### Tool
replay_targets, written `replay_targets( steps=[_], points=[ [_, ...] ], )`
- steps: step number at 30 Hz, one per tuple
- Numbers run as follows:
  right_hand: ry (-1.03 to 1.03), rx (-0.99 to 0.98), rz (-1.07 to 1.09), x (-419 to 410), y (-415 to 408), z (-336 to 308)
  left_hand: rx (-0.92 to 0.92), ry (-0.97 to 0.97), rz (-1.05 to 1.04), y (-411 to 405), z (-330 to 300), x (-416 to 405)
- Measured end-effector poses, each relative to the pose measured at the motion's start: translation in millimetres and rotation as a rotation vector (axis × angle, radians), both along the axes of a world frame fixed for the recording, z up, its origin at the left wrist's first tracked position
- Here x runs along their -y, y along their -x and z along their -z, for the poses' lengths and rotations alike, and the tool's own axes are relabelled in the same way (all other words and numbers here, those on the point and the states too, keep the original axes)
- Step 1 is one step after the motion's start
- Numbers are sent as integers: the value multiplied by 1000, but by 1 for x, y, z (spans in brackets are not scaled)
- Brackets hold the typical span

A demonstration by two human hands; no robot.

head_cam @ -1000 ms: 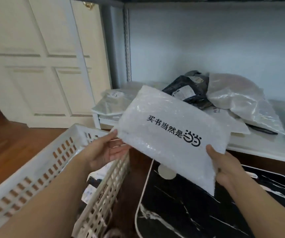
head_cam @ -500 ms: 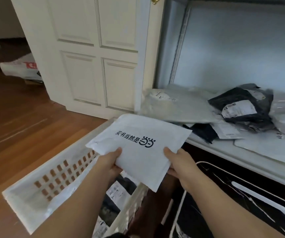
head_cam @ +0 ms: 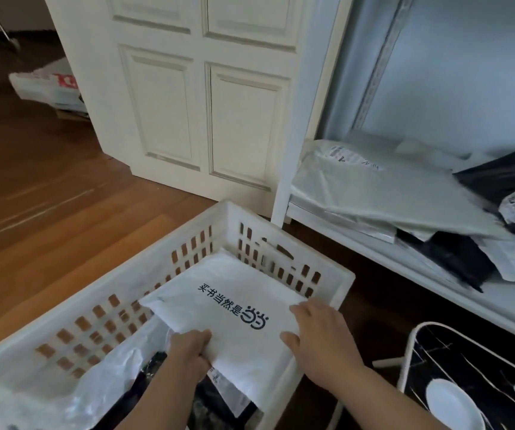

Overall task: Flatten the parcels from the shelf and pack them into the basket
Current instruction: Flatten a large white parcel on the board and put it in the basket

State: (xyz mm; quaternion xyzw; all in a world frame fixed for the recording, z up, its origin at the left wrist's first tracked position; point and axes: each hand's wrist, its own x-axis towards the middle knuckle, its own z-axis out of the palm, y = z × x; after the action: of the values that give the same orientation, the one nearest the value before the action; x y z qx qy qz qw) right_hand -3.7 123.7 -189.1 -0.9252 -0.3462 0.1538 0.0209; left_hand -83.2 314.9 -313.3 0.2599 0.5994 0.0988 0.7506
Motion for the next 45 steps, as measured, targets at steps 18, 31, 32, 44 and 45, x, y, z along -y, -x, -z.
replay_targets(
  steps=[18, 31, 32, 44, 45],
  points=[
    [292, 83, -116, -38, -12, 31, -792, -963, 962, -37, 35, 26],
    [239, 55, -129, -39, -16, 39, -678, -964, 1733, -80, 72, 13],
    [239, 53, -128, -39, -16, 39, -679, -951, 1743, -81, 72, 13],
    [-132, -86, -107, -21, -17, 23, -436, -1151, 1475, -64, -44, -7],
    [-194, -145, -57, -16, -17, 14, -420, -1199, 1425, -65, -65, -6]
  ],
)
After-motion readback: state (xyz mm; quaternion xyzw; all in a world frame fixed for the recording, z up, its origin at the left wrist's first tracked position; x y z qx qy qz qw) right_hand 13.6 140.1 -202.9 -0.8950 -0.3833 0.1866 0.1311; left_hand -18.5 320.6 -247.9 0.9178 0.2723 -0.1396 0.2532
